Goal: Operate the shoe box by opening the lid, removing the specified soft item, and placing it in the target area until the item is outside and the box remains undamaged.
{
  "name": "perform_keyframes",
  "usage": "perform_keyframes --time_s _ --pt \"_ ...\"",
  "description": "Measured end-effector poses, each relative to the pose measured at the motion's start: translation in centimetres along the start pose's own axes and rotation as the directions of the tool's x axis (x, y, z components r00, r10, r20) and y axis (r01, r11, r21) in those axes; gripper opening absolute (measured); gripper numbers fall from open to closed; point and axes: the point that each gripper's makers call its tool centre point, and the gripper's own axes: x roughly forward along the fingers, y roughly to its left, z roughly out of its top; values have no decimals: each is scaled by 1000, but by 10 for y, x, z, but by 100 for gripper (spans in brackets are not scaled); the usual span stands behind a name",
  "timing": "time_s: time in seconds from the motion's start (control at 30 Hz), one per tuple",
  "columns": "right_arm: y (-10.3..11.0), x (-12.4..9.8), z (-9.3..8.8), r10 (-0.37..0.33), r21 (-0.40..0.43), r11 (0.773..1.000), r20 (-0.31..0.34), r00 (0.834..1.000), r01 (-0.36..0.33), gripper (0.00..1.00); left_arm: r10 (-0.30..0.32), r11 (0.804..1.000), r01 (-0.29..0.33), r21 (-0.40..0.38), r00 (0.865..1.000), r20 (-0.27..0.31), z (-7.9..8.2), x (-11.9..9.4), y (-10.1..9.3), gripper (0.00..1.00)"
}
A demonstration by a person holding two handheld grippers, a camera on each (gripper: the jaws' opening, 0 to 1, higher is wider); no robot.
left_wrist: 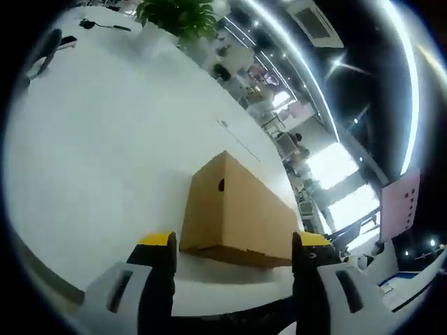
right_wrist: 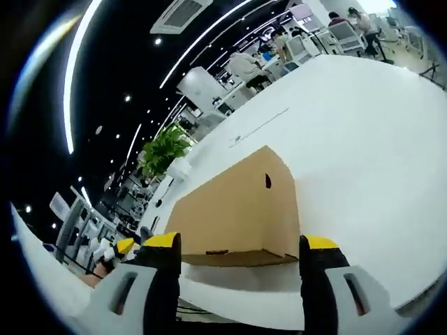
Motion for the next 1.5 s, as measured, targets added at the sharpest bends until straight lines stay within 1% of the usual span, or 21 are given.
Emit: perform_keyframes --time_s 0.07,0.13,0.2,0.23,0.33,0.4,0.47,0.53,0.57,0.6,0.7,0.73,0.77,0.83,1.0,1.07,1.2,1.27,1.3,1.43,1.5 --pt "-1 0 0 1 55 998 13 1000 -2 72 -14 999 15 -36 1000 21 2 -2 -1 69" --pt "2 -1 0 31 138 990 39 999 -36 73 -88 989 91 -120 996 36 0 -1 -10 73" --pt "5 -2 1 55 211 975 63 997 -67 74 -166 969 174 -173 984 57 -2 1 -20 96" --pt "7 -3 -2 71 240 967 53 996 -82 73 -167 964 177 -198 984 64 -4 3 -19 98" --pt "1 -5 -5 55 232 970 47 997 -64 74 -201 936 207 -285 978 48 -13 1 -19 98" --pt "0 -8 -5 47 241 969 57 997 -59 75 -206 918 226 -326 974 96 -9 1 -19 99" --pt "3 -11 -2 57 262 962 72 996 -74 75 -211 923 224 -312 975 77 -12 0 -21 99" --pt "10 -12 3 99 335 933 113 989 -132 75 -219 920 217 -326 975 32 -21 -1 -24 99" --pt "11 -13 6 105 355 923 135 985 -147 75 -250 910 239 -340 968 13 -26 -1 -29 99" --pt "13 -14 6 121 370 914 148 982 -168 75 -242 915 236 -328 970 22 -25 0 -29 99" --pt "19 -17 8 155 439 870 186 970 -224 73 -236 911 227 -344 972 15 -30 0 -28 96" --pt "18 -18 6 158 485 843 188 969 -231 73 -228 913 223 -341 973 28 -31 0 -28 95" --pt "16 -19 3 155 458 859 195 968 -230 73 -230 911 228 -344 973 35 -32 0 -29 93" --pt "16 -19 0 155 464 856 190 970 -228 71 -233 904 230 -361 972 34 -37 -1 -29 86" --pt "11 -20 -7 165 528 811 207 964 -252 65 -240 879 235 -415 970 40 -45 -3 -31 71" --pt "13 -22 -8 169 532 805 217 961 -262 58 -254 861 241 -448 967 30 -48 -3 -37 69" --pt "15 -20 -13 175 548 793 212 961 -265 60 -233 871 216 -441 972 17 -54 -1 -34 66" --pt "18 -20 -16 178 547 794 205 962 -263 58 -222 859 204 -470 975 17 -54 0 -27 59" --pt "23 -19 -19 199 563 780 191 961 -273 57 -227 851 212 -480 974 28 -52 -1 -26 55" --pt "30 -15 -20 200 577 768 197 960 -278 56 -221 821 212 -531 974 48 -47 0 -22 54" --pt "32 -15 -19 205 583 761 202 958 -286 55 -214 819 207 -535 976 51 -47 2 -22 55"
